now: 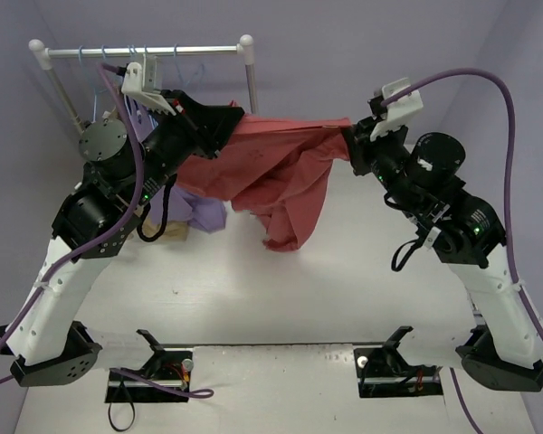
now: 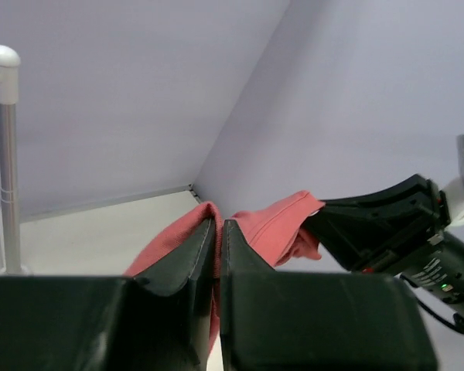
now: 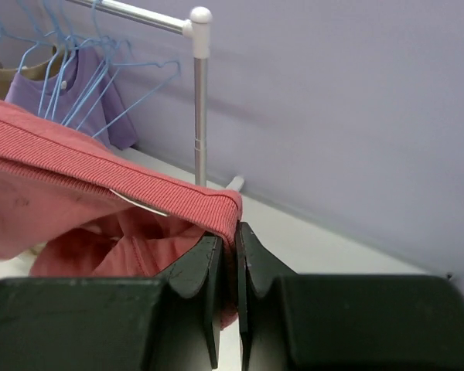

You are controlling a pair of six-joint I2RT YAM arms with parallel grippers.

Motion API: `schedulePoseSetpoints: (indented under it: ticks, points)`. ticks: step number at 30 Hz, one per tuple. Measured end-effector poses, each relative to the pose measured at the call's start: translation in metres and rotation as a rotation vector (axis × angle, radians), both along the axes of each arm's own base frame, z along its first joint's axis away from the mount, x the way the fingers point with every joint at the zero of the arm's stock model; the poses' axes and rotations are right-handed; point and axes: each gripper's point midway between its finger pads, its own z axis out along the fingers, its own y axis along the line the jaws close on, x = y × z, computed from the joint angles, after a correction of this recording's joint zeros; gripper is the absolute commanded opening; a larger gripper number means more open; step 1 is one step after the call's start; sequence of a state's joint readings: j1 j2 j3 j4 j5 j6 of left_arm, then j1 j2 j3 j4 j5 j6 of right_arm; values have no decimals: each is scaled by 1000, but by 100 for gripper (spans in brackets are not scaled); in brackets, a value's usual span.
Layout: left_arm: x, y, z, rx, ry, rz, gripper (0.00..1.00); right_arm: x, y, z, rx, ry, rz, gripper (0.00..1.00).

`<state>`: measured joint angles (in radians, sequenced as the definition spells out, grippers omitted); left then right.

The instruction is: Place the t-shirt on the hanger

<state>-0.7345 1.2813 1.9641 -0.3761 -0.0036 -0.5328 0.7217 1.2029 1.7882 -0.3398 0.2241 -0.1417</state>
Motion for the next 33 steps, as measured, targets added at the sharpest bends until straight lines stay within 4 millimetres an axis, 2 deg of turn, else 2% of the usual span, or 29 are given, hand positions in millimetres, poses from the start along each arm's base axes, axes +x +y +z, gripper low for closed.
schedulePoseSetpoints:
  ticks: [3,6,9,15,18,20,23,25,27,30,32,33]
  points:
    - [1,2,-14,30,28,16,0,-1,5,-6,-74,-11,44,7]
    - [11,5,-58,94,110,58,0,2,18,-43,-170,45,108,9]
    - [15,8,-117,158,208,86,0,4,32,-104,-265,157,181,8]
    - [14,21,-271,326,460,163,0,-11,45,-252,-429,474,307,1]
    - [15,30,-338,431,565,212,0,-15,49,-304,-489,600,337,0]
    - [19,35,-361,479,601,243,0,-13,54,-323,-513,647,348,0]
    - [33,41,-371,499,611,289,0,-4,61,-336,-535,681,347,0]
    - [43,48,-366,497,605,320,0,5,68,-331,-532,675,344,2]
    - [54,53,-349,483,573,347,0,16,77,-313,-508,632,342,5]
    - [64,54,-309,429,490,367,0,26,87,-282,-461,557,345,7]
    - [64,54,-292,397,449,363,0,28,90,-272,-439,527,349,7]
    - [62,54,-291,387,441,358,0,27,92,-273,-432,524,354,7]
